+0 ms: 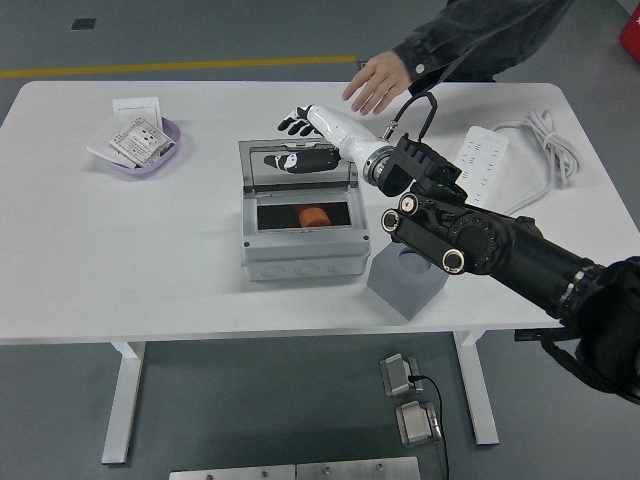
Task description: Pick up the cylinder from the cube,place it in the box,flap close box
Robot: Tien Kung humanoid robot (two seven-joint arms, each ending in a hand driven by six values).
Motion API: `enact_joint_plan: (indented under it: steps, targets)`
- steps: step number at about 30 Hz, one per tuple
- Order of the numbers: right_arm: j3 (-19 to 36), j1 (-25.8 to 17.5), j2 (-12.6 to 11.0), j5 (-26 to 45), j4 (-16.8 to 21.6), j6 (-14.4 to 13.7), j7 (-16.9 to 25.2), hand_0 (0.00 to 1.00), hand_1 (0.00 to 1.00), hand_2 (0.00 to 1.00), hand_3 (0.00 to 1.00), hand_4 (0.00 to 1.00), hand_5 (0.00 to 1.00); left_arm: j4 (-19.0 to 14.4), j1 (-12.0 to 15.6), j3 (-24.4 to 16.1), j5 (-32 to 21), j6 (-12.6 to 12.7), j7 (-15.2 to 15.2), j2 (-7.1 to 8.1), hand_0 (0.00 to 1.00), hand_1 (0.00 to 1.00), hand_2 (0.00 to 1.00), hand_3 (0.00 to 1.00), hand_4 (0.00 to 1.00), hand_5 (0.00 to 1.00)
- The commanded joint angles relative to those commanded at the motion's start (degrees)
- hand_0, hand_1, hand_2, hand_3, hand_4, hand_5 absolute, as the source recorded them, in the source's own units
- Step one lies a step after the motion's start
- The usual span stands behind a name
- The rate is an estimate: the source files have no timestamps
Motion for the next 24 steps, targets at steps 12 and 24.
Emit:
enact_joint_plan:
  steps: [12, 24]
  targets:
    - [-1.86, -1.81, -3.74, -1.1, 7.33, -0.42, -0.8, 0.766, 0.733, 0.727, 0.711, 0.907, 0.582, 0.0, 0.28, 0.52, -0.73, 0.14, -0.19, -0.13, 0.652, 0.666, 0.572, 0.611, 0.718, 0.405]
    - [-2.18, -3.92, -7.36, -3.63, 15.12, 0.09, -2.61, 0.74, 0.727, 0.726, 0.711, 0.907, 0.583, 0.0, 0.55, 0.51, -0.89, 0.18, -0.18, -0.25, 0.651, 0.666, 0.572, 0.612, 0.719, 0.404]
